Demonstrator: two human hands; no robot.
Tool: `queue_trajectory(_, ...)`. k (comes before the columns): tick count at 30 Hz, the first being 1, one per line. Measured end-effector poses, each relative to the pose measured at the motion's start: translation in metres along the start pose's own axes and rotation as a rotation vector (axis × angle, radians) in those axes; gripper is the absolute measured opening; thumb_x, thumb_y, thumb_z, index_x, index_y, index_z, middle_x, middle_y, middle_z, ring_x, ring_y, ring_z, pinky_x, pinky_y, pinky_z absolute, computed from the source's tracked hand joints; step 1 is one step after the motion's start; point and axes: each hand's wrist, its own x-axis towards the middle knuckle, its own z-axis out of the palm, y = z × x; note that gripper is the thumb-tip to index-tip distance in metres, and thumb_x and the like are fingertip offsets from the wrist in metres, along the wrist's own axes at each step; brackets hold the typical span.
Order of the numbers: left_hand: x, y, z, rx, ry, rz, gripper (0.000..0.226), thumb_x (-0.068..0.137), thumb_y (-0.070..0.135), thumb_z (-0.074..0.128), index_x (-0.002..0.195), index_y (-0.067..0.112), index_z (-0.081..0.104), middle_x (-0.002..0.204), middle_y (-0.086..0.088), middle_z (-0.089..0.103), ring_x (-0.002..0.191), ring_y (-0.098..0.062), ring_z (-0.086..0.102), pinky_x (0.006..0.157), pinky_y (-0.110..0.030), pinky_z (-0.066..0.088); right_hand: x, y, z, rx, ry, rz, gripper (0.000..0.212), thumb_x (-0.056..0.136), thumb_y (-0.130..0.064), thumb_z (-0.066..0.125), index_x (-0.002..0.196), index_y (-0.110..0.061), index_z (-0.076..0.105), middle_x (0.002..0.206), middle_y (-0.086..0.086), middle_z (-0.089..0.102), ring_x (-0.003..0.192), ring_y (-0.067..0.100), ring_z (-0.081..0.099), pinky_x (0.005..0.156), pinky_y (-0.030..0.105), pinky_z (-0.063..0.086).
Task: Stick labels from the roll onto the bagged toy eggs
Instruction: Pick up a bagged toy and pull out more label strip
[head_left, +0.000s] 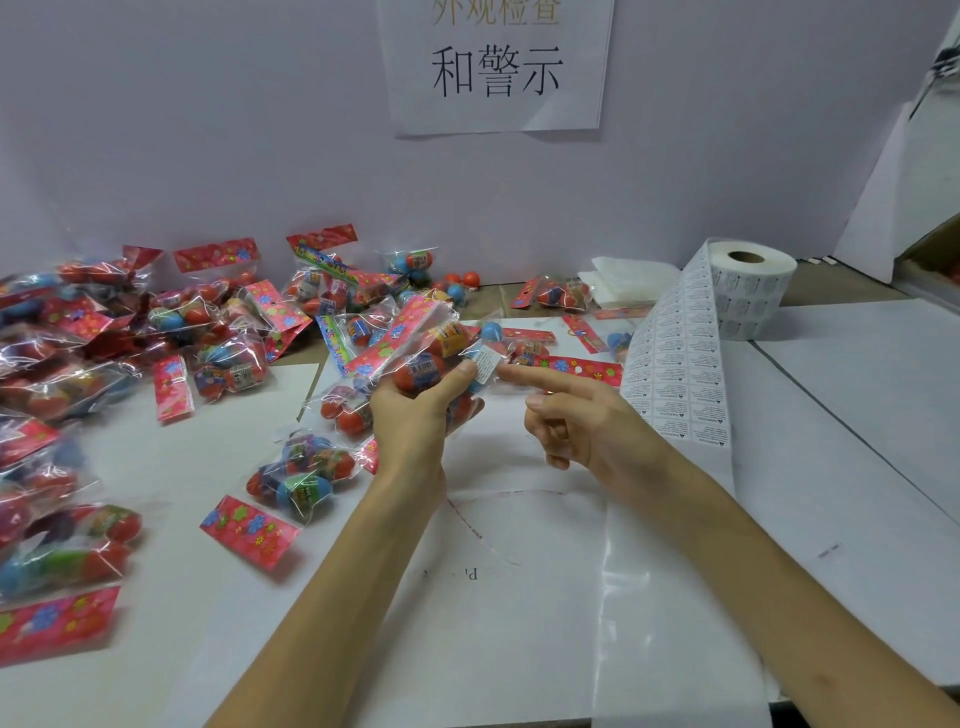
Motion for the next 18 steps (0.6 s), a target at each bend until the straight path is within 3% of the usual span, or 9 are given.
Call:
queue_trajectory(4,0.005,0.003,-0.004,-0.055,0.006,-0.042,0.028,0.084,0.01,0.082,0.097,0.025,0.063,0.093,0.005,0.079,0.094,-0.021,0.076,0.071,-0.031,0.064,0.003,0.002,-0.004,-0.063,0.156,-0.009,0.034,0.099,-0.01,0.057,0.125,-0.027,0.068,0.06,0.0,0.053,0.054,0.015,0.039,0.049,0.026,0.037)
queue_trajectory(7,0.003,0.002,-0.004,-0.03,-0.085,-0.075,0.026,0.085,0.006,0.08,0.105,0.016,0.068,0.096,-0.001,0.081,0.091,-0.022,0.078,0.07,-0.031,0.063,0.004,0.005,-0.004,-0.114,0.284,-0.061,0.028,0.097,-0.016,0.065,0.124,-0.023,0.067,0.068,0.0,0.057,0.053,0.013,0.046,0.051,0.026,0.039)
queue_trajectory(13,-0.007,-0.004,0.003,0.153,-0.303,-0.057,0.03,0.082,0.012,0.083,0.109,0.016,0.07,0.1,-0.003,0.08,0.092,-0.022,0.078,0.07,-0.029,0.062,0.004,0.009,-0.001,-0.245,0.281,-0.09,0.038,0.086,-0.044,0.074,0.119,-0.027,0.066,0.087,-0.003,0.069,0.069,0.012,0.067,0.059,0.028,0.053)
queue_trajectory(15,-0.008,-0.003,0.003,0.171,-0.317,-0.066,0.035,0.082,0.013,0.082,0.114,0.015,0.069,0.1,-0.003,0.08,0.092,-0.021,0.078,0.069,-0.028,0.062,0.004,0.01,-0.002,-0.282,0.308,-0.102,0.04,0.085,-0.045,0.076,0.117,-0.022,0.069,0.082,-0.005,0.07,0.069,0.015,0.066,0.061,0.03,0.054)
queue_trajectory(18,-0.007,-0.002,0.004,0.191,-0.326,-0.092,0.038,0.084,0.014,0.081,0.12,0.013,0.068,0.107,-0.006,0.079,0.095,-0.022,0.078,0.07,-0.029,0.062,0.004,0.011,-0.006,-0.243,0.335,-0.146,0.023,0.091,-0.033,0.075,0.106,-0.016,0.074,0.074,-0.005,0.07,0.066,0.018,0.063,0.061,0.032,0.053)
